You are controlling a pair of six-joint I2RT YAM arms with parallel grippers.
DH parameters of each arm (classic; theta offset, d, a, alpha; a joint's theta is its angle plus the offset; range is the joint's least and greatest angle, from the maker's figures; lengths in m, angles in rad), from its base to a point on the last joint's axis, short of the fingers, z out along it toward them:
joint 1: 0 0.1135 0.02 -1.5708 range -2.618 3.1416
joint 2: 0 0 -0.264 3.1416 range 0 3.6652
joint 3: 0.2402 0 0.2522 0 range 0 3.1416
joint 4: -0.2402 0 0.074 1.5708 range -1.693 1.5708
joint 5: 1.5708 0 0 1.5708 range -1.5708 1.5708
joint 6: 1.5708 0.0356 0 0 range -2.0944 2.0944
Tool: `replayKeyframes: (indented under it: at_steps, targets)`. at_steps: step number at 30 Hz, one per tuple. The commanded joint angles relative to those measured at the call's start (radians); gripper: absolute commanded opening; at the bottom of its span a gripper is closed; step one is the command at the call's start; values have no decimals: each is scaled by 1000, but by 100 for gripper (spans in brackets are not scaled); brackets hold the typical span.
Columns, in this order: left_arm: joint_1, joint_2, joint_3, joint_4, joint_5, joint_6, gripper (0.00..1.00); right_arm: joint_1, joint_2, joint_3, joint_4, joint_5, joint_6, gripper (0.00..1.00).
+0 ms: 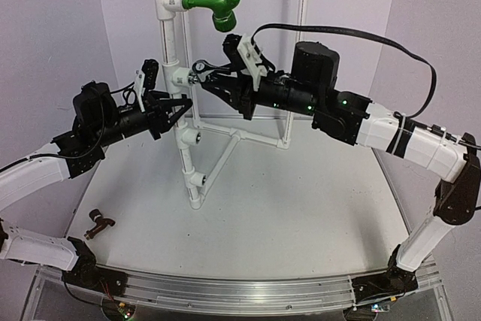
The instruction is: Install the water faucets
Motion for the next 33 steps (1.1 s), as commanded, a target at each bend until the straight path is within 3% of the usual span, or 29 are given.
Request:
replayKeyframes:
  at_steps: [1, 6, 13, 19, 21, 24, 26, 29, 33]
  targets:
    - [-14, 30, -1, -195, 63, -152, 0, 13, -5, -2, 115, 239, 636, 5]
    - [-14, 36, 3, -195, 65, -155, 0, 12, -4, -15, 114, 268, 1000, 0]
    - [-14, 36, 6, -195, 60, -158, 0, -4, -20, -23, 68, 272, 1368, 0]
    - [-14, 16, -1, -195, 37, -159, 0, -73, -22, -66, 53, 151, 1847, 0]
    - [-14, 12, -3, -195, 21, -167, 0, -83, -16, -61, 57, 119, 1926, 0]
    - [-14, 4, -10, -195, -11, -183, 0, -88, -21, -51, 63, 116, 1946, 15]
    - [-14, -5, -17, -195, -34, -189, 0, -93, -38, -63, 68, 126, 1912, 33]
    - [-14, -19, -25, -197, -40, -188, 0, -113, -76, -93, 76, 120, 1796, 62]
    - [-14, -34, -27, -203, -23, -188, 0, -135, -177, -179, 77, 150, 1526, 87]
